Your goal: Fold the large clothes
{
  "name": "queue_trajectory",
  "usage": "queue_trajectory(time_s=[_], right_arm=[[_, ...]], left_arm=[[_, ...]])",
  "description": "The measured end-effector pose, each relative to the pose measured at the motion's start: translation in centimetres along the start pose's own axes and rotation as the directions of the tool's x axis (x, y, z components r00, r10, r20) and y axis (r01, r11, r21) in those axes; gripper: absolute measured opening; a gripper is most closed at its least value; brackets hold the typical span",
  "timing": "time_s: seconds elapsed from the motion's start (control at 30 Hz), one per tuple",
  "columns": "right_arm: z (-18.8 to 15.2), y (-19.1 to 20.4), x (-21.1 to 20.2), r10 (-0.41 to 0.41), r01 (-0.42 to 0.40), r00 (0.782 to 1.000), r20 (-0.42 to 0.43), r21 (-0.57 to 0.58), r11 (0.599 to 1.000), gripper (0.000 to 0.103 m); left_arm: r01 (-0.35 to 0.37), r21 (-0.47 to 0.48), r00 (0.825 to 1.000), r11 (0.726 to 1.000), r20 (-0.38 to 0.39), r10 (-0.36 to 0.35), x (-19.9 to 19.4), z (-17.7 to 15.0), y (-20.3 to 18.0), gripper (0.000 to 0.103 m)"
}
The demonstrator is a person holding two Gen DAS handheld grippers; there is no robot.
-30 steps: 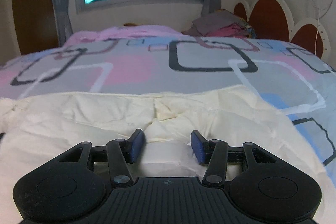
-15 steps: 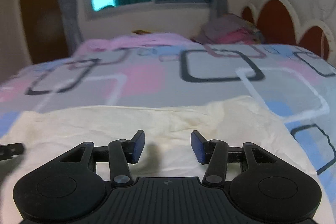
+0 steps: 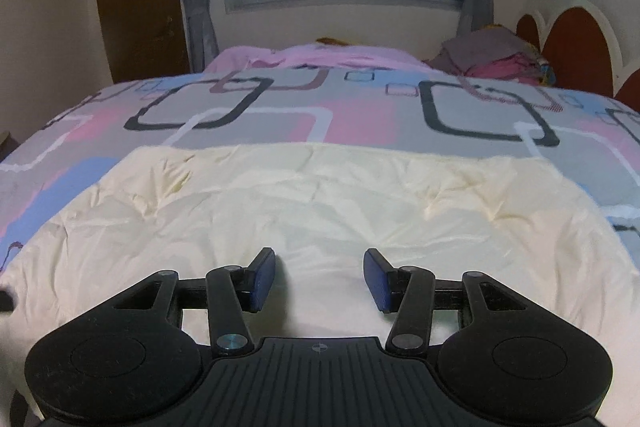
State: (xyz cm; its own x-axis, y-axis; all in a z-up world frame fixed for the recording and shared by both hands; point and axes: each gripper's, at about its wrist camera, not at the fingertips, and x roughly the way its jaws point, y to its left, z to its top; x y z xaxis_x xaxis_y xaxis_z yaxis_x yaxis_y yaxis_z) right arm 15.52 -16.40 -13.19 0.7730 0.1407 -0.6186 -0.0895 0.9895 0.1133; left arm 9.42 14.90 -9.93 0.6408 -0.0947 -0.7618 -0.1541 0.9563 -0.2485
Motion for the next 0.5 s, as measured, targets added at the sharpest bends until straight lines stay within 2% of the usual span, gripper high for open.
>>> queue_trajectory(time_s=[0.13, 0.27, 0.37, 0.4, 0.5], right_arm=[[-0.6, 0.5, 1.6, -0.01, 0.009, 0.998, -0.061, -0.017, 1.0, 0.049], [-0.2, 0.8, 1.7, -0.023, 0.022, 0.996, -0.08, -0.021, 1.0, 0.049], [0.5, 1.2, 1.1, -0.014, 0.013, 0.999, -0.043, -0.02, 1.0, 0.049], [0.7, 1.3, 1.6, -0.013, 0.012, 0.998, -0.055, -0.024, 1.0, 0.049], [0.4, 1.3, 3.3, -0.035, 0.031, 0.995, -0.095, -0.041, 0.999, 0.049]], left_arm=[[0.019, -0.13, 0.997, 0.991, -0.078, -0.029, -0.6, -1.9, 2.7, 0.091], [0.087, -0.232, 0.984, 0.969, -0.131, -0.119, 0.6, -3.2, 3.9, 0.091], [0.117, -0.309, 0.98, 0.944, -0.115, -0.16, 2.5, -3.6, 4.2, 0.091], [0.131, -0.346, 0.979, 0.929, -0.101, -0.176, 3.3, -3.6, 4.3, 0.092], [0.146, -0.367, 0.983, 0.919, -0.047, -0.175, 4.4, -3.2, 3.4, 0.096]])
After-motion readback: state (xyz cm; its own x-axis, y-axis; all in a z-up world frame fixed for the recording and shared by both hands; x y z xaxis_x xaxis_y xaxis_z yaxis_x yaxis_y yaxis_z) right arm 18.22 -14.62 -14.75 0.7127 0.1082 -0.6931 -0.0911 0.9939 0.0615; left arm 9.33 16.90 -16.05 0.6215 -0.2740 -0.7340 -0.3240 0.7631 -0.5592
